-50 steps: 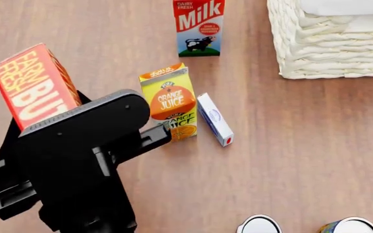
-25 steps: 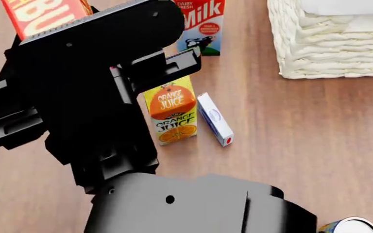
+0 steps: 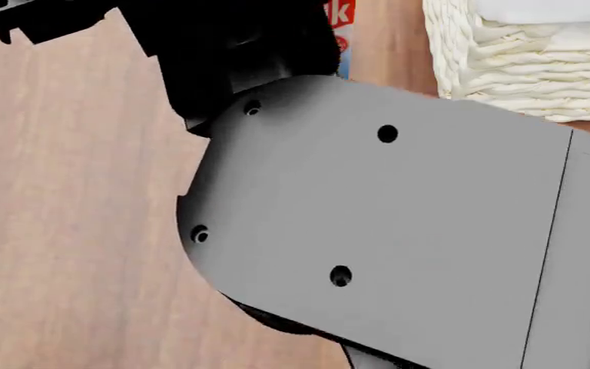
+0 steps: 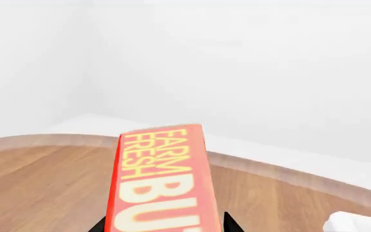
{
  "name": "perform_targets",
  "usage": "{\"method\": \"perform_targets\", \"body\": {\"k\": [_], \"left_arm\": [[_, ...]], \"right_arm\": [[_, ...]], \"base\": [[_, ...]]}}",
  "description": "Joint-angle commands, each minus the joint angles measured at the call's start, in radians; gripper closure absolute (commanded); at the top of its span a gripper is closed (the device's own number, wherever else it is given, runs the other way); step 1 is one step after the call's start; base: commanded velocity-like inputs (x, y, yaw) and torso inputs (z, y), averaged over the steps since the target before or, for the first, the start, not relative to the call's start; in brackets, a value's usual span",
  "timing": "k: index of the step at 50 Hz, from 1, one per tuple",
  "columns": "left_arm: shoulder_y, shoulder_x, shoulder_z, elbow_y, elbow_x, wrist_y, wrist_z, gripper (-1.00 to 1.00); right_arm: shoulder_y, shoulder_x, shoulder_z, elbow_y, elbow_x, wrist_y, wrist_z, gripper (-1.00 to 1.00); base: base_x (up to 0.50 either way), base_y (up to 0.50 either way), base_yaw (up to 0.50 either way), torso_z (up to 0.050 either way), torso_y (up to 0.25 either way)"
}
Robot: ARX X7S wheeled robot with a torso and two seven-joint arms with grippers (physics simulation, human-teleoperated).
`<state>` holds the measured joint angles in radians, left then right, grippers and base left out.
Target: Pick up the cream cheese box and the butter, and put them in the basket.
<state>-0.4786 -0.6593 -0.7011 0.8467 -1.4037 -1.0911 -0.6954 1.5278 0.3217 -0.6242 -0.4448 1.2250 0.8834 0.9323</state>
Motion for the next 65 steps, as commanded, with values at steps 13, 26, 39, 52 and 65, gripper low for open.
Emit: {"method": "perform_targets", "body": {"k": [13,26,39,52,65], "left_arm": [[0.006,-0.006,0.000,-0.005,-0.003,0.014,-0.002,-1.00],[0.006,-0.002,0.020,-0.006,0.014,0.019,0.003,-1.00],[0.009,-0.007,0.022,-0.007,0.010,0.025,0.004,-1.00],[0.009,-0.010,0.029,-0.007,0.011,0.031,0.001,-1.00],[0.014,-0.011,0.030,-0.009,0.015,0.039,0.003,-1.00]], "right_arm": [[0.360,0.069,0.114,0.216,-0.006,0.096,-0.076,1.00],[0.545,0.105,0.087,0.398,-0.075,0.145,-0.155,1.00],[0.618,0.137,0.079,0.507,-0.113,0.165,-0.190,1.00],[0.786,0.137,-0.038,0.771,-0.266,0.172,-0.350,1.00],[0.828,-0.052,0.172,1.154,-0.815,0.201,-0.699,1.00]], "base": [[0.00,0.00,0.00,0.000,0.002],[0.00,0.00,0.00,0.000,0.002],[0.00,0.00,0.00,0.002,0.002],[0.00,0.00,0.00,0.000,0.002],[0.00,0.00,0.00,0.000,0.002]]}}
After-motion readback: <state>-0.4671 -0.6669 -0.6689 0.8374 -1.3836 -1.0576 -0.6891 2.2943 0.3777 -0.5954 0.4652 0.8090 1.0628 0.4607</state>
